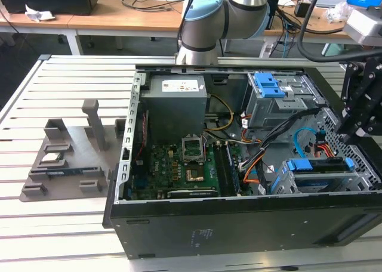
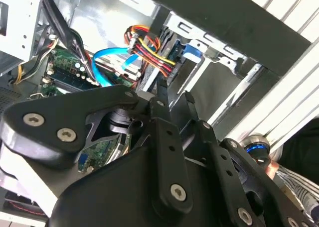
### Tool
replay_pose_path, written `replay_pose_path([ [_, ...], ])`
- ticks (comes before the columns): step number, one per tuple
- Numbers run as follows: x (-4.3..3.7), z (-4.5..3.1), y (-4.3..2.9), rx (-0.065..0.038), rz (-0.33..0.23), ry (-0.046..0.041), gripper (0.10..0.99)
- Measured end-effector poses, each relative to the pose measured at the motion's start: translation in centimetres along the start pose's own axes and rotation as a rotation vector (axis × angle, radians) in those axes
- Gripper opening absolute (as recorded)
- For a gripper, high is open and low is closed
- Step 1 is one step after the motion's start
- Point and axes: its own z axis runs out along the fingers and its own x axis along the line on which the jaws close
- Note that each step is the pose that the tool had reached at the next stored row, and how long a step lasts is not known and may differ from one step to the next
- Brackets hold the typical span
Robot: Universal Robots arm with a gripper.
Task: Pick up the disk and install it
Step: 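Insert the second disk wire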
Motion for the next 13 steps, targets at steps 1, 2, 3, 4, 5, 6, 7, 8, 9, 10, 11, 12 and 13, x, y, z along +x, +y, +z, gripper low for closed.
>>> replay_pose_path([
  [1, -0.23, 0.07, 0.34, 0.0, 0.0, -0.0002, 0.302],
  [2, -0.56, 0.14, 0.69, 0.0, 0.0, 0.0, 0.302],
  [3, -0.94, 0.26, 1.25, 0.0, 0.0, -0.0001, 0.302],
  [4, -1.13, 0.37, 1.79, 0.0, 0.0, 0.0, 0.302],
  [5, -1.39, 0.53, 2.51, 0.0, -0.001, -0.0001, 0.302],
  [6, -1.45, 0.75, 2.88, 0.0, -0.004, 0.0, 0.302],
  [7, -1.47, 1.0, 2.92, 0.0, -0.008, 0.0004, 0.302],
  [8, -1.48, 1.09, 2.92, 0.001, -0.01, 0.0011, 0.302],
  [9, -1.47, 1.09, 2.93, 0.001, -0.01, 0.0011, 0.302],
  [10, -1.47, 1.09, 2.92, 0.001, -0.01, 0.0011, 0.302],
  [11, -1.47, 1.1, 2.92, 0.001, -0.01, 0.001, 0.302],
  [12, -1.47, 1.1, 2.92, 0.001, -0.01, 0.001, 0.302],
  [13, -1.48, 1.1, 2.92, 0.001, -0.01, 0.001, 0.302],
])
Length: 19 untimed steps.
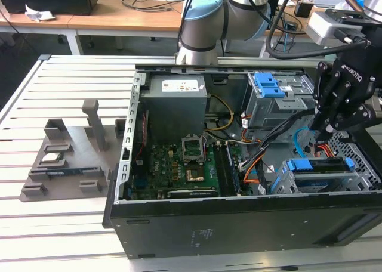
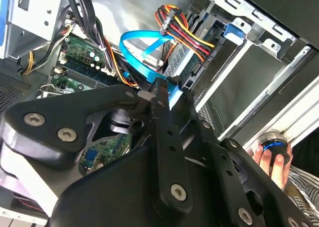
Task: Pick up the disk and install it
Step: 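Insert the second disk wire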
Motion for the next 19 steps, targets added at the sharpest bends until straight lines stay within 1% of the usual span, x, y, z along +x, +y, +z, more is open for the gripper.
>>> replay_pose_path([
  [1, 0.0, 0.0, 0.0, 0.0, 0.0, 0.0, 0.22],
  [2, 0.0, 0.0, 0.0, 0.0, 0.0, -0.0001, 0.22],
  [3, 0.0, 0.0, 0.0, 0.0, 0.0, 0.0, 0.106],
  [6, 0.0, 0.0, 0.0, 0.0, 0.0, -0.0001, 0.106],
  [8, 0.22, 0.04, -0.01, 0.0, 0.0, -0.0005, 0.106],
  [12, 1.95, 0.26, -0.05, 0.0, 0.0, 0.0013, 0.106],
  [13, 2.21, 0.43, -0.07, 0.0, 0.0, 0.0015, 0.106],
  [14, 2.45, 0.79, -0.1, -0.001, 0.0, 0.0016, 0.106],
  [17, 2.75, 1.16, -0.21, -0.002, 0.0, 0.0026, 0.106],
  [19, 2.8, 1.37, -0.36, -0.002, 0.0, 0.0027, 0.106],
])
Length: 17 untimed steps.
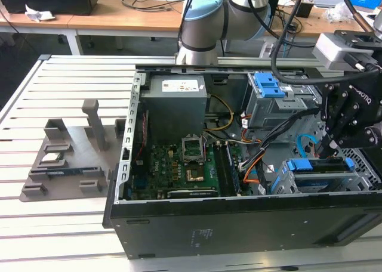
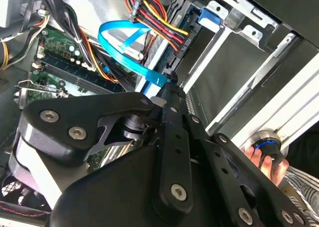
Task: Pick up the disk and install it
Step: 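Insert the second disk wire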
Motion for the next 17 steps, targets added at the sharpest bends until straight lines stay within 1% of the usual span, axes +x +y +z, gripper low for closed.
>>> replay_pose_path([
  [6, -0.03, 0.64, -0.35, -0.001, 0.0, 0.0016, 0.106],
  [9, -0.05, 0.87, -0.58, -0.001, 0.0, 0.0023, 0.106],
  [17, -0.08, 1.35, -0.84, -0.001, 0.0, 0.0025, 0.106],
])
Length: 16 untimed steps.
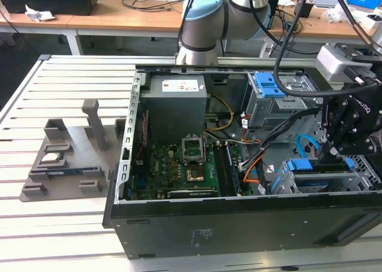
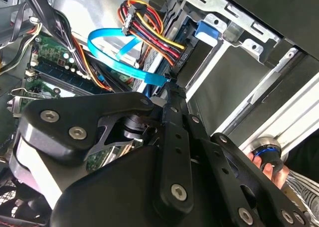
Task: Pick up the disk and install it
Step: 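Insert the second disk wire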
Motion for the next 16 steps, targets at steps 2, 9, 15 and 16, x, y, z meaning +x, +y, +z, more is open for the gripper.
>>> replay_pose_path([
  [2, -0.02, 0.1, -0.05, 0.0, 0.0, 0.0001, 0.106],
  [9, -0.28, 0.22, -0.09, 0.0, 0.0, -0.0002, 0.106],
  [15, -0.27, 0.0, 0.1, 0.008, 0.0, -0.0011, 0.106],
  [16, -0.27, -0.01, 0.11, 0.008, 0.0, -0.0015, 0.106],
])
